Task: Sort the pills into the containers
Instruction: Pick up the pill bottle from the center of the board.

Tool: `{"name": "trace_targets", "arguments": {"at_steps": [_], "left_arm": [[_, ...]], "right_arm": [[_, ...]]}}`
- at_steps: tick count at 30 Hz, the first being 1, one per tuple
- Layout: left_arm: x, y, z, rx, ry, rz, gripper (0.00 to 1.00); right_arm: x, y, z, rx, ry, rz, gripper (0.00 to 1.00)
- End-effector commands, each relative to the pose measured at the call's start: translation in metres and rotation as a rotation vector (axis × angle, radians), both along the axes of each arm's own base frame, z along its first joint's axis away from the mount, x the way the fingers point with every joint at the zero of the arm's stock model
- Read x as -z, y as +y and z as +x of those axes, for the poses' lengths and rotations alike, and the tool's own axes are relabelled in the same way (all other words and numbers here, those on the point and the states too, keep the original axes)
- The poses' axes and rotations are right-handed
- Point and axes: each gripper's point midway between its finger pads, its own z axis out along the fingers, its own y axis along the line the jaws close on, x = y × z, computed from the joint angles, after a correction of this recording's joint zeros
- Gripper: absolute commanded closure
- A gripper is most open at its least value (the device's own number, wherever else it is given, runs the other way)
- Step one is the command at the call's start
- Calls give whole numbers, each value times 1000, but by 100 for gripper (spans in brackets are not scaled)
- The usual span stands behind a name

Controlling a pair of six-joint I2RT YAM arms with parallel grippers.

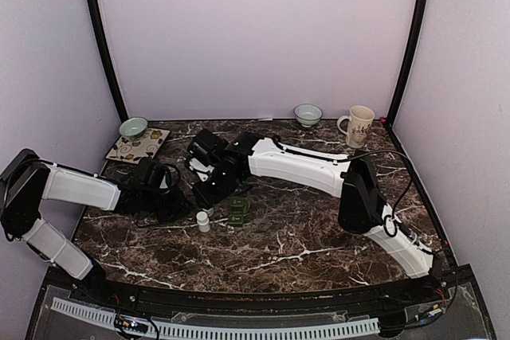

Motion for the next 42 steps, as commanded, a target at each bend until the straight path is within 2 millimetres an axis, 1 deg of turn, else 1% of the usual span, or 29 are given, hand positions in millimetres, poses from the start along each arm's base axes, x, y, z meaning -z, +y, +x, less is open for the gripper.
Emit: {"name": "trace_targets", "arguments": {"at_steps": [1,5,20,36,42], "left_arm": [[-1,0,3,8,-6,0,79],[-1,-1,5,10,-8,-2,79],[-1,-5,12,26,-13,-18,79],[-1,-9,14,35,-8,-35,79],[-1,-10,15,39,-9,-38,79]], "right_arm": [[8,5,3,4,17,11,51],[13,5,4,6,24,8,53],[17,5,13,24,30,17,59],[23,9,9,15,60,24,63],[28,8,9,19,57,13,69]]}}
